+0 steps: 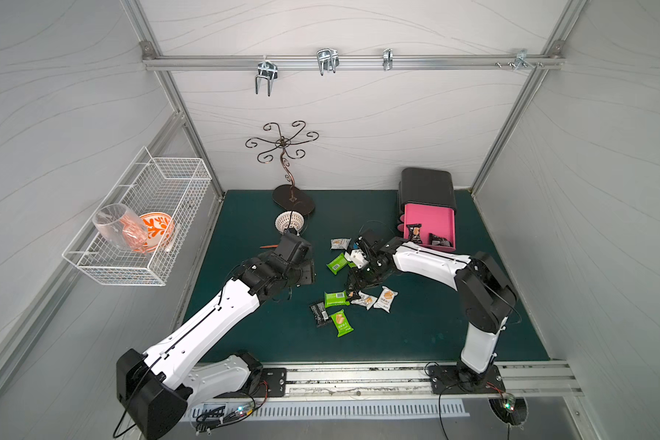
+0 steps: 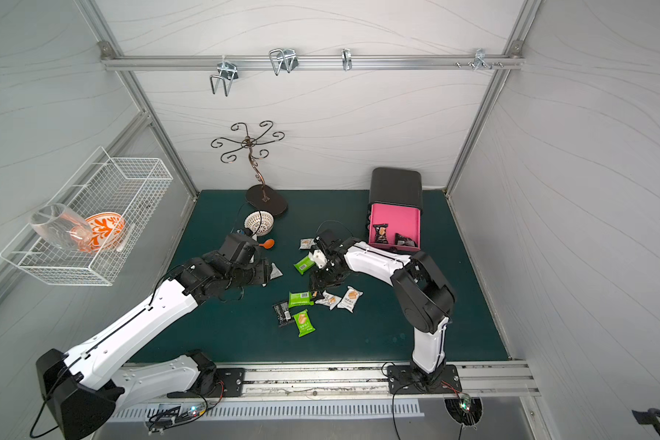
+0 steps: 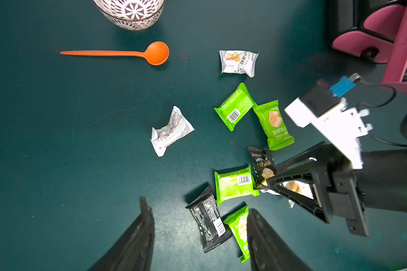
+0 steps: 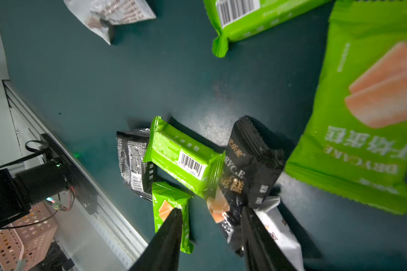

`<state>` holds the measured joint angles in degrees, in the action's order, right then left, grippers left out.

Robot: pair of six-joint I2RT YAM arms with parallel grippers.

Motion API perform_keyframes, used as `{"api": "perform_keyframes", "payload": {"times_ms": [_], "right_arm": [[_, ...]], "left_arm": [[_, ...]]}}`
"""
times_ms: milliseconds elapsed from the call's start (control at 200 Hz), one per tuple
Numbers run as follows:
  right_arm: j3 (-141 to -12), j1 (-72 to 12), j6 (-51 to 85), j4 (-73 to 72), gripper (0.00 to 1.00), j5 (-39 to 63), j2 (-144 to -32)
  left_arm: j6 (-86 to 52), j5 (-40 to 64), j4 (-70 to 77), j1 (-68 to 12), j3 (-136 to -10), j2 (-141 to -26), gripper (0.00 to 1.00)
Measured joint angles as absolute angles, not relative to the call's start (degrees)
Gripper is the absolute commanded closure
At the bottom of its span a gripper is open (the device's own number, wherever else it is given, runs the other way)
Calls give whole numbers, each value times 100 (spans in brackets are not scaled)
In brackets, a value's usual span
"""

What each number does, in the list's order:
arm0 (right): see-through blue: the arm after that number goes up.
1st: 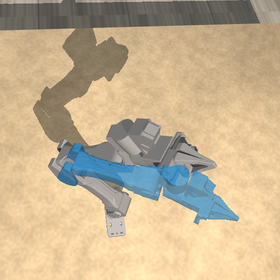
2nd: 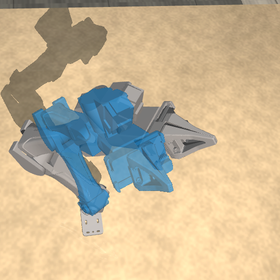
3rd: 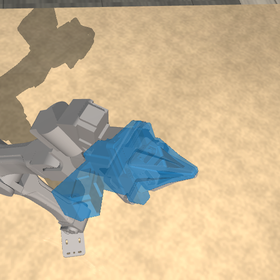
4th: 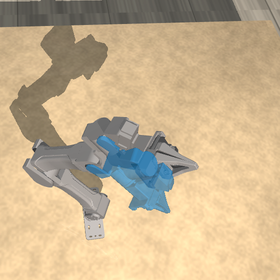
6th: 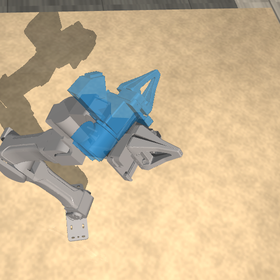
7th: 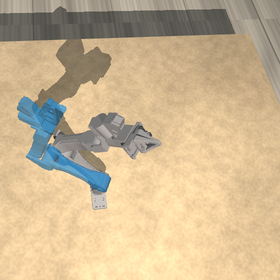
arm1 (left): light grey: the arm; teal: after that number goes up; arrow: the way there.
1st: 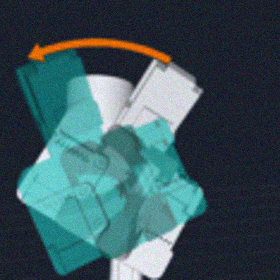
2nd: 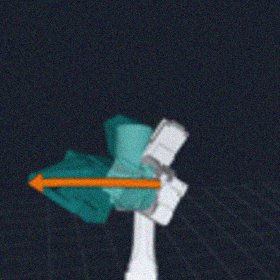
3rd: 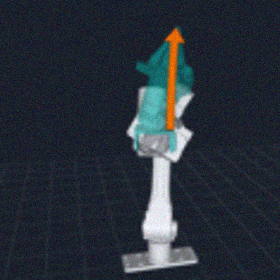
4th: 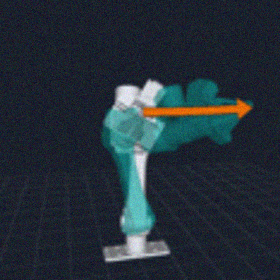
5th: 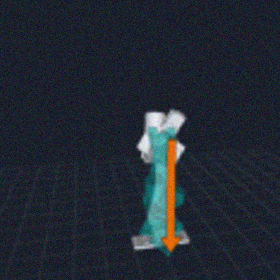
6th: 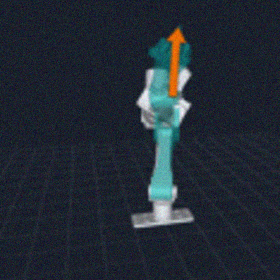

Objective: Place the cookies into the drawer by color
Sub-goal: Pick up the cookie at the center of the board.

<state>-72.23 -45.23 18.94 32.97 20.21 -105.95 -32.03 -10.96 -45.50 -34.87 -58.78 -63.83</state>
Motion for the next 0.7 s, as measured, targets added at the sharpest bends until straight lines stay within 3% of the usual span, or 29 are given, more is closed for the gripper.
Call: {"api": "perform_keyframes", "payload": {"times_ms": [355,555,695], "right_arm": [[-7227,-4565,1684,3365,75,1568,-10886],[-7404,-4569,1490,3507,100,1391,-10923],[-7470,-4569,1444,3601,100,1319,-10897]], "left_arm": [[-3124,-1059,-4569,-3487,-5881,-6486,34],[-3011,-1015,-4567,-3487,-5946,-6753,34],[-2958,-985,-4565,-3487,-6058,-6831,33]]}}
